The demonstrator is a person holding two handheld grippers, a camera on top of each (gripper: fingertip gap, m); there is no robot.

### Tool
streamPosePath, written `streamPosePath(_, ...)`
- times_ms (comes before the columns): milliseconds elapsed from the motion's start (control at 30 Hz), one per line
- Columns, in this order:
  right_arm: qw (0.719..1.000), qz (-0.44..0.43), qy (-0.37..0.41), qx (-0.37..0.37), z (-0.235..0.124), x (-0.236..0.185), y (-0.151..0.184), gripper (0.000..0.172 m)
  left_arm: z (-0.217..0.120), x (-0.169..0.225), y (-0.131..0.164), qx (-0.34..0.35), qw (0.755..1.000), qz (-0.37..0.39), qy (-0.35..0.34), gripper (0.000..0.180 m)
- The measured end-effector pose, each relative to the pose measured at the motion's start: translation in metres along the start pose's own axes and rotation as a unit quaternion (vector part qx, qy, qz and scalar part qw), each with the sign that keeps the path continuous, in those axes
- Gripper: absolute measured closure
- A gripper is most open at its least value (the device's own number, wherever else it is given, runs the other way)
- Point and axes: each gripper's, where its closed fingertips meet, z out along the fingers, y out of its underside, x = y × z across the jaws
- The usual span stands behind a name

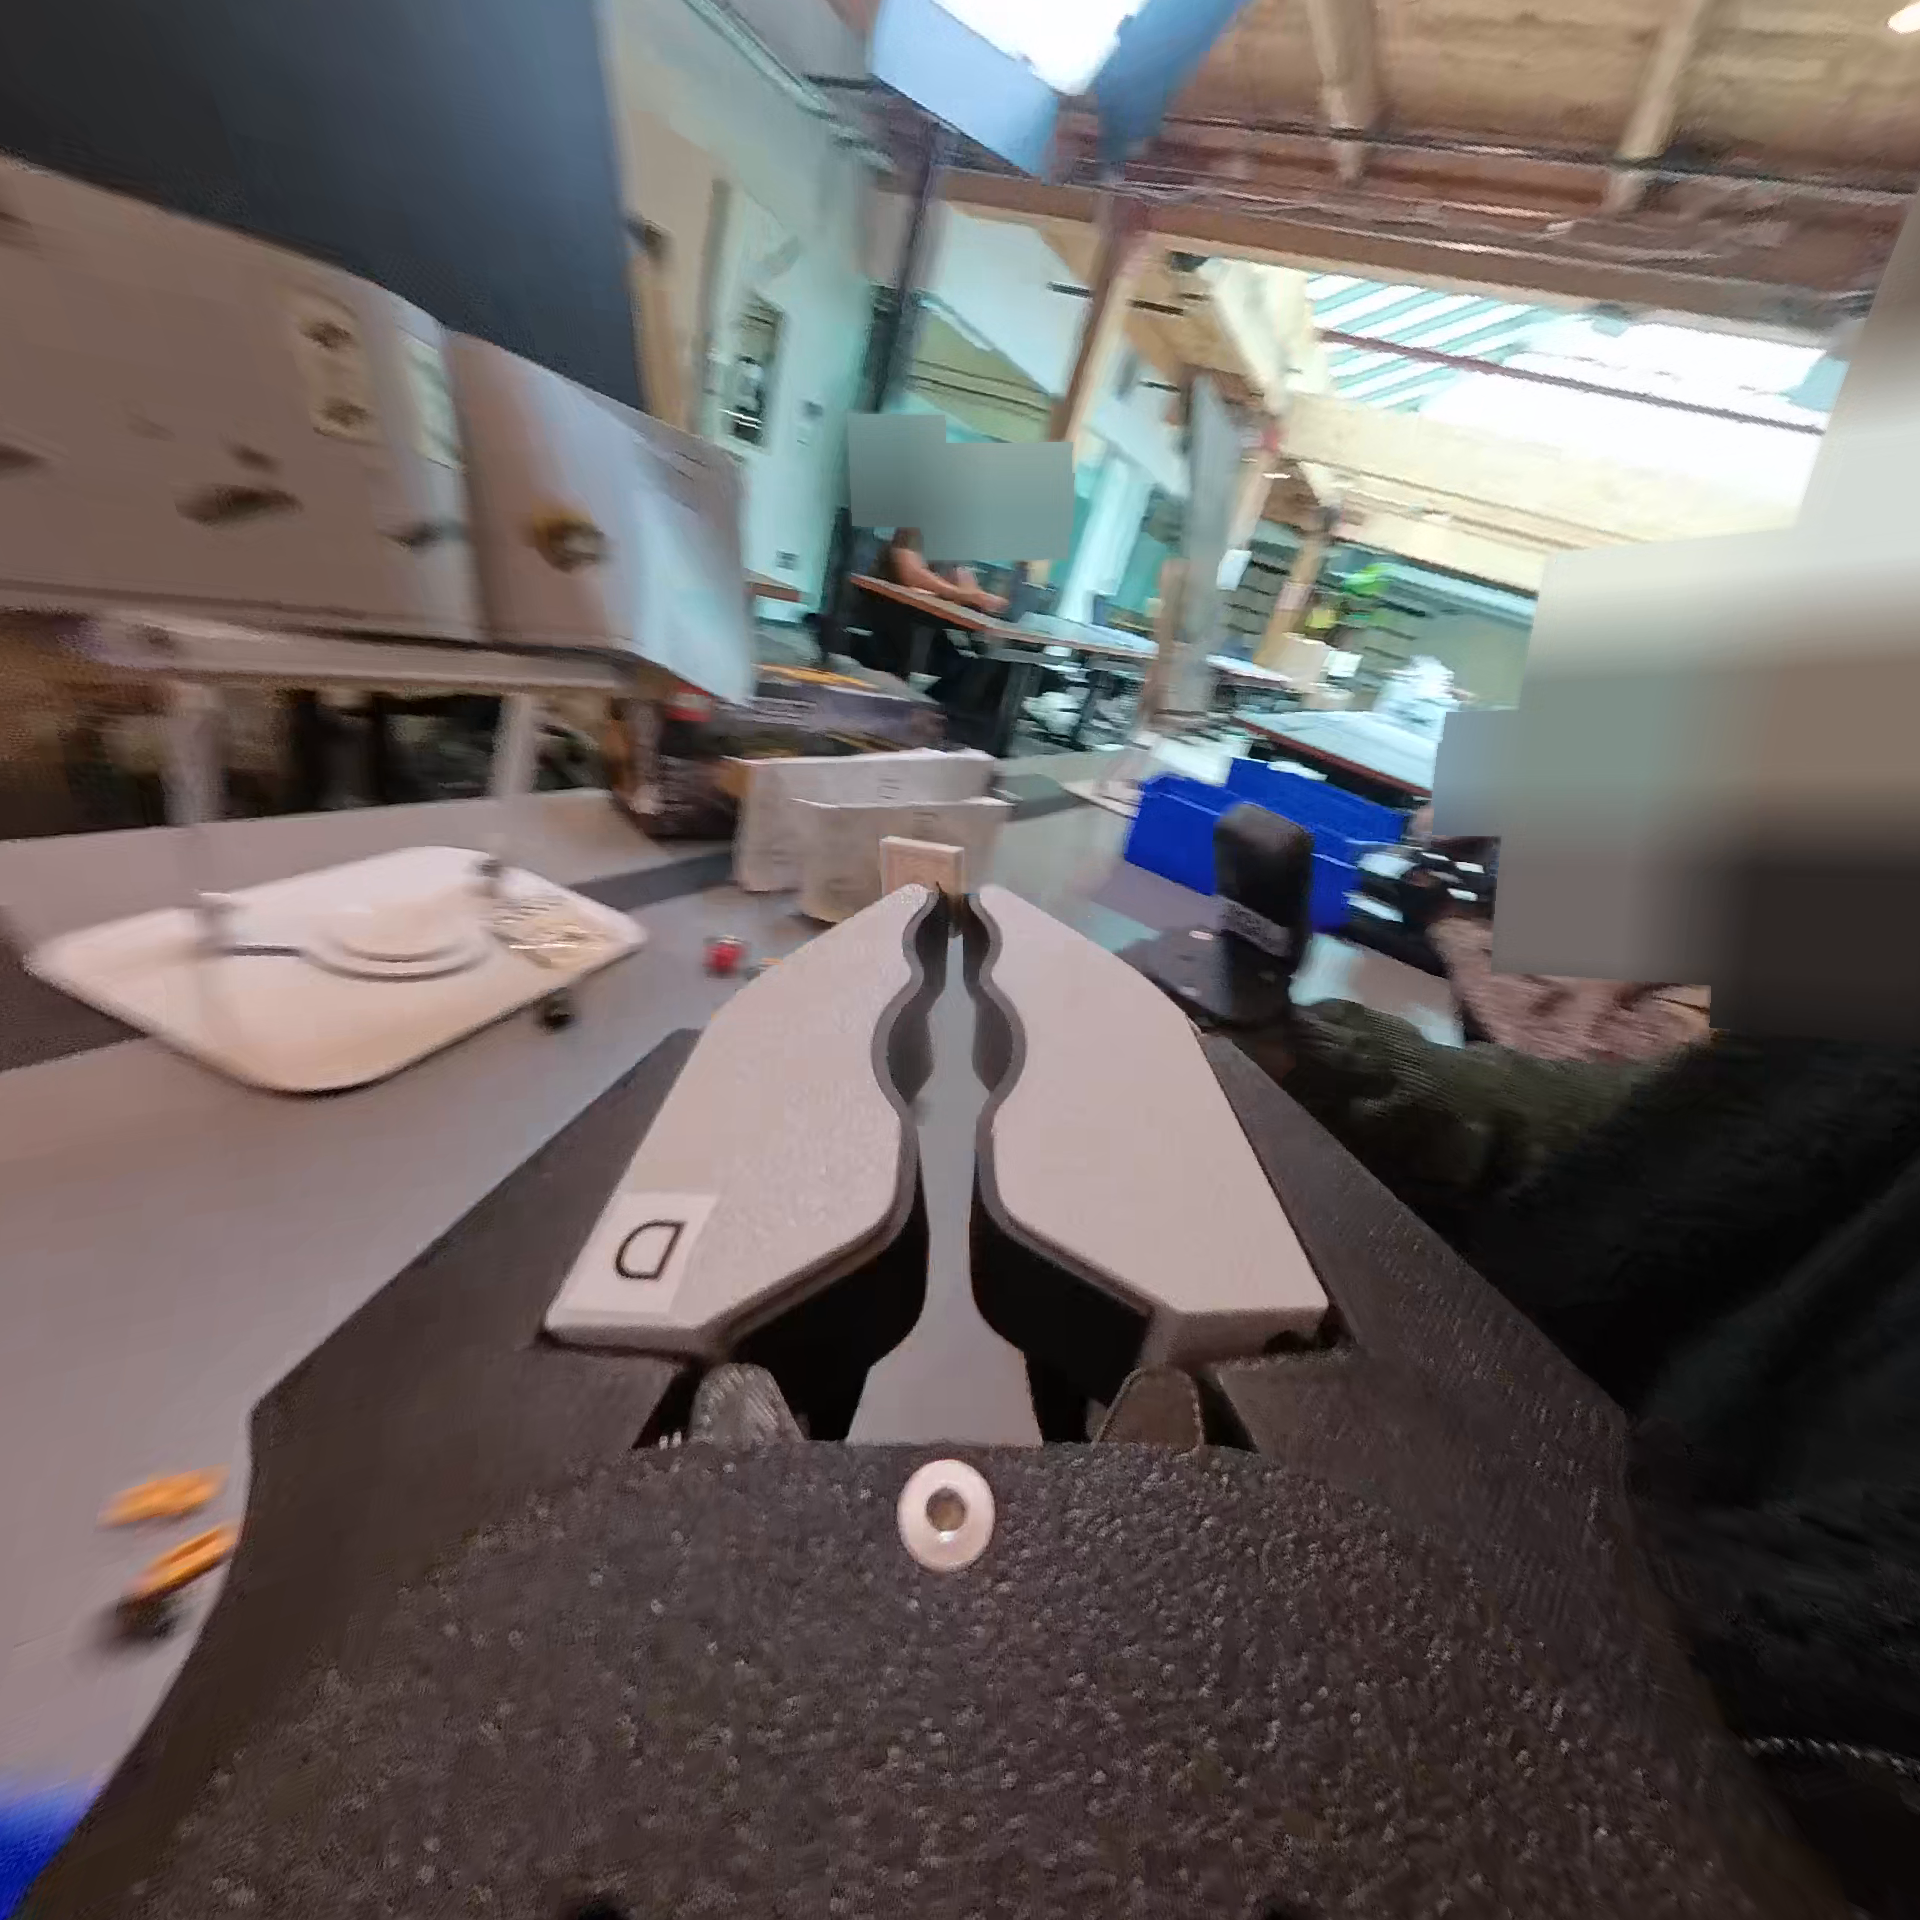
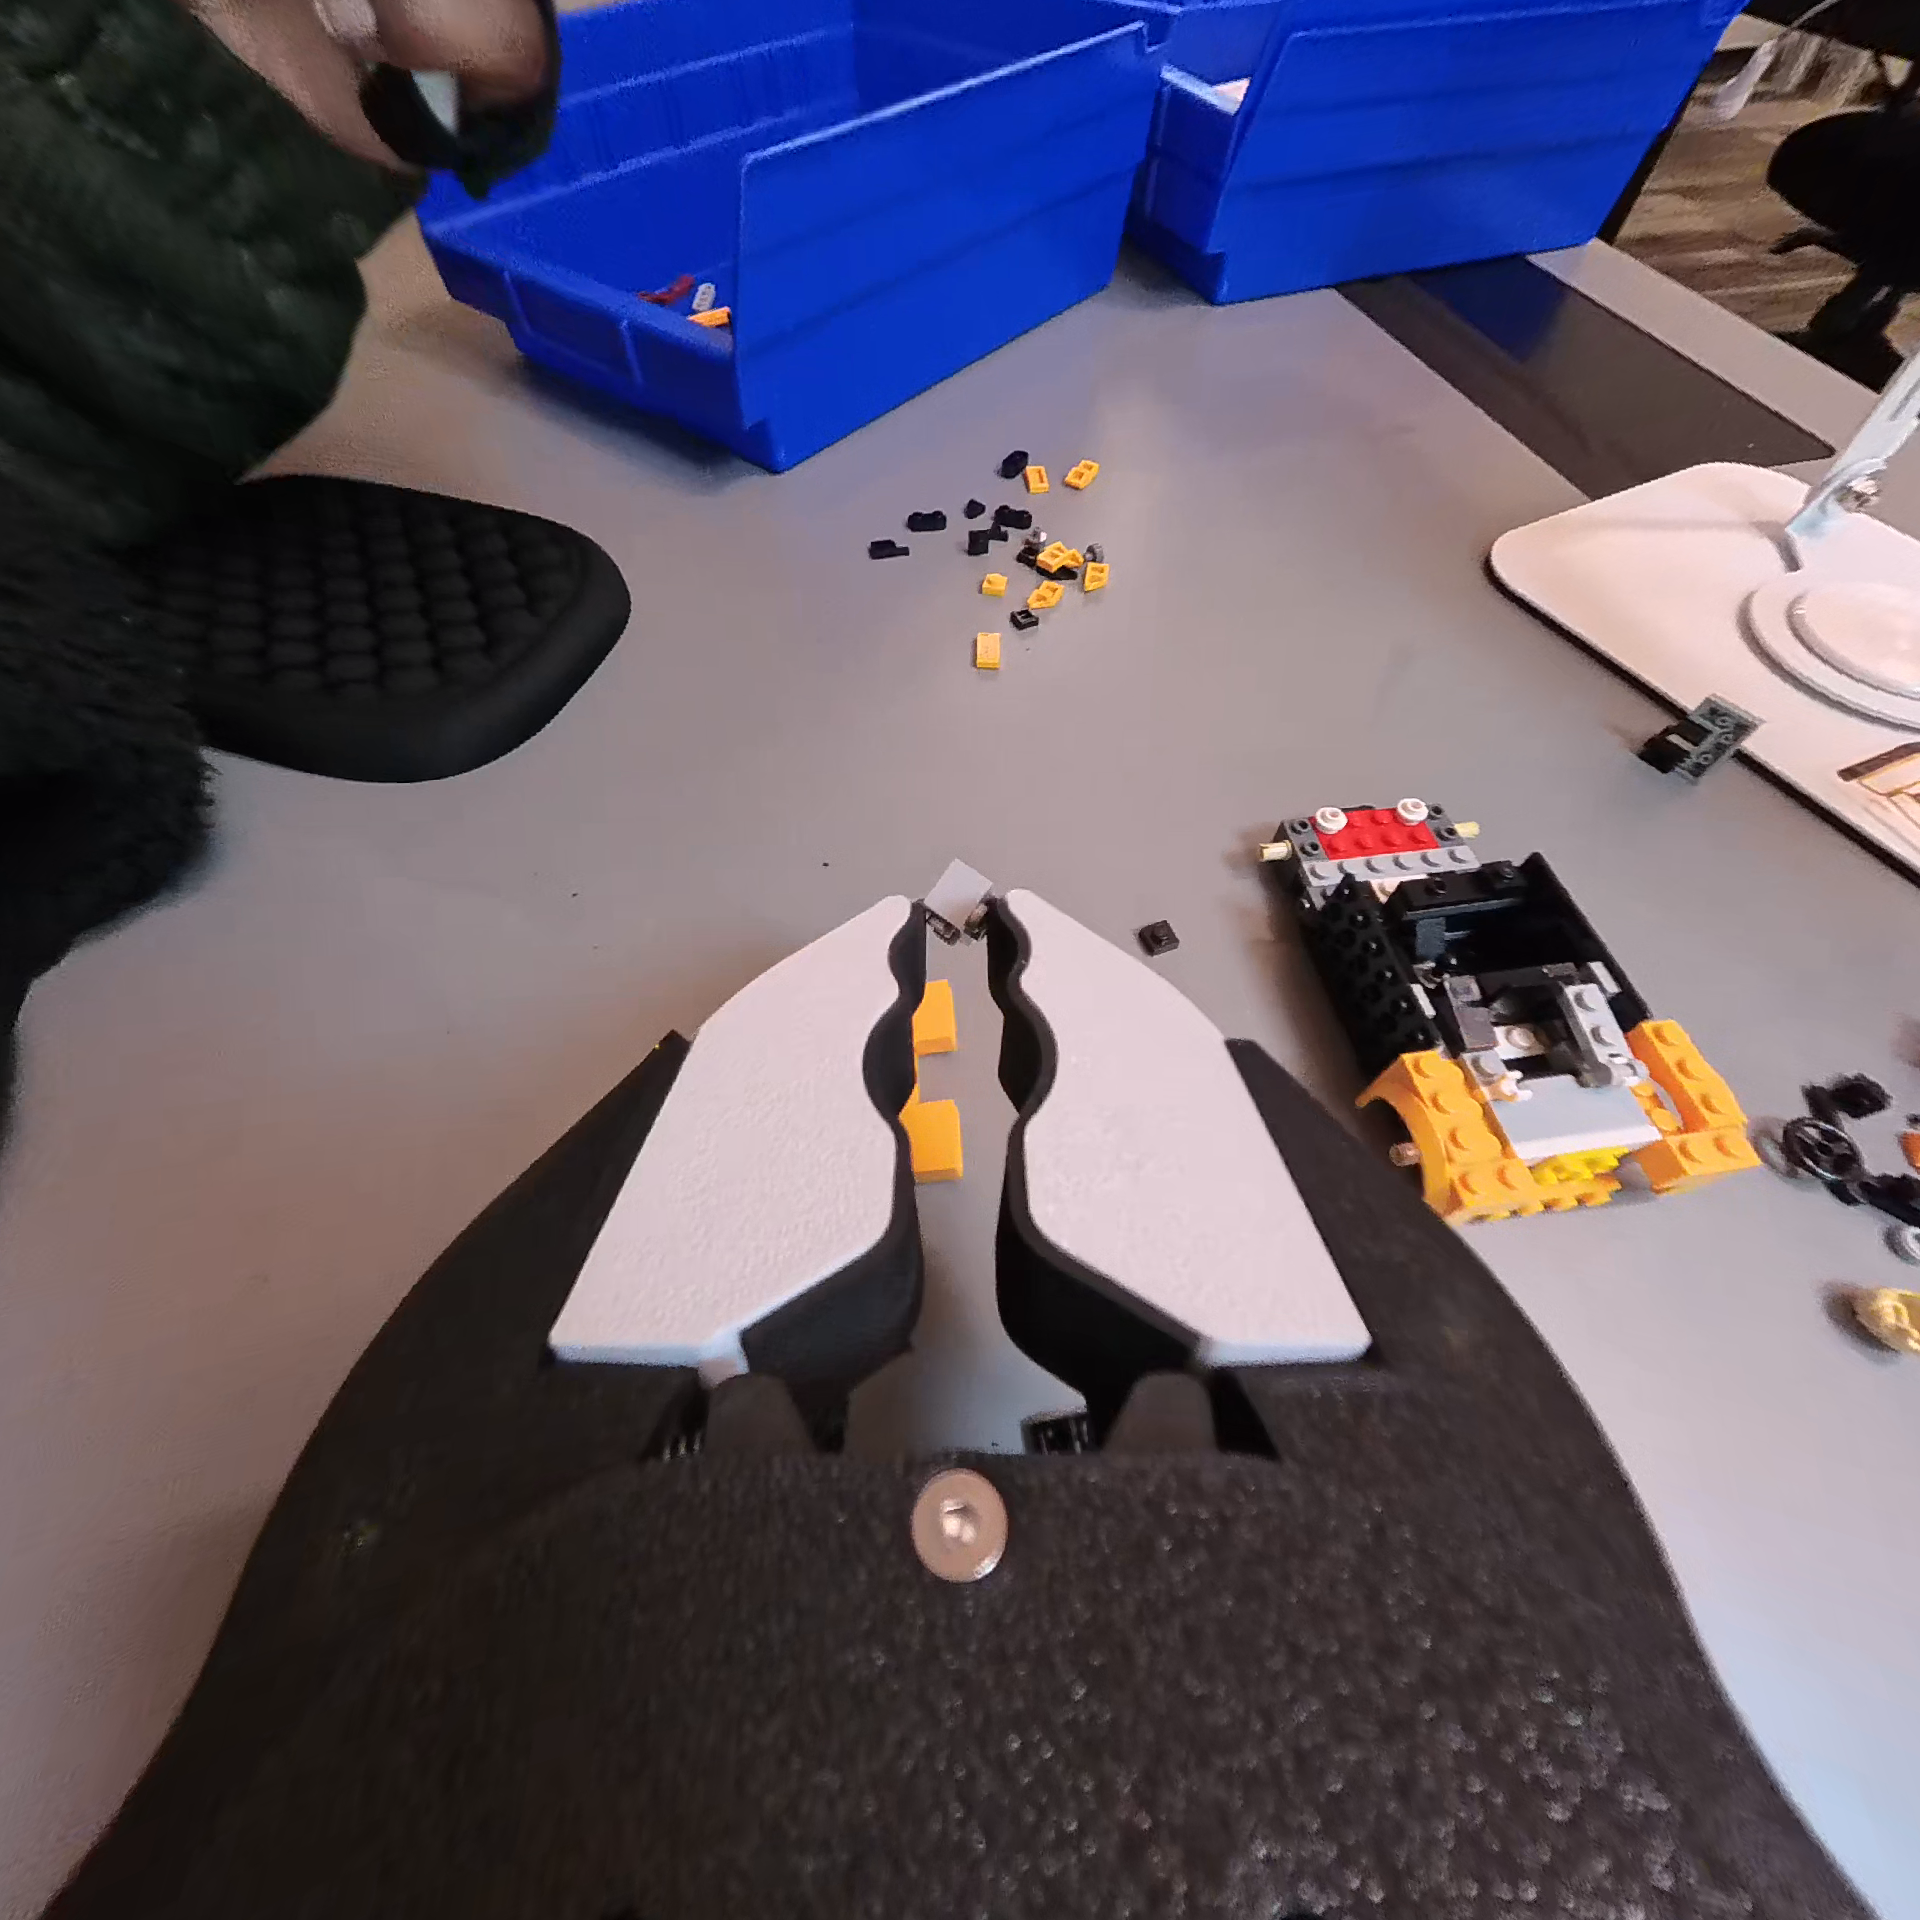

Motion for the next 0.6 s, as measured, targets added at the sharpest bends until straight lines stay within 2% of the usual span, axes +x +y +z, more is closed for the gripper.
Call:
streamPosePath(33, 1.0, 0.003, 0.001, 0.004, -0.001, 0.001, -0.001, 0.161, -0.012, -0.009, -0.008, 0.005, 0.999, 0.014, -0.035, 0.178)
streamPosePath(133, 1.0, 0.023, -0.005, 0.012, -0.001, 0.002, -0.003, 0.161, -0.048, -0.038, -0.022, 0.002, 0.99, 0.043, -0.135, 0.178)
streamPosePath(233, 0.999, 0.03, 0.0, 0.01, -0.001, 0.004, -0.002, 0.161, -0.08, -0.063, -0.022, -0.005, 0.978, 0.033, -0.207, 0.178)
streamPosePath(433, 0.999, 0.038, 0.005, 0.017, -0.002, 0.006, -0.004, 0.161, -0.148, -0.125, 0.022, -0.128, 0.916, -0.02, -0.381, 0.178)
streamPosePath(600, 0.998, 0.058, -0.002, 0.032, -0.004, 0.008, -0.006, 0.161, -0.174, -0.143, 0.045, -0.168, 0.889, -0.035, -0.426, 0.17)
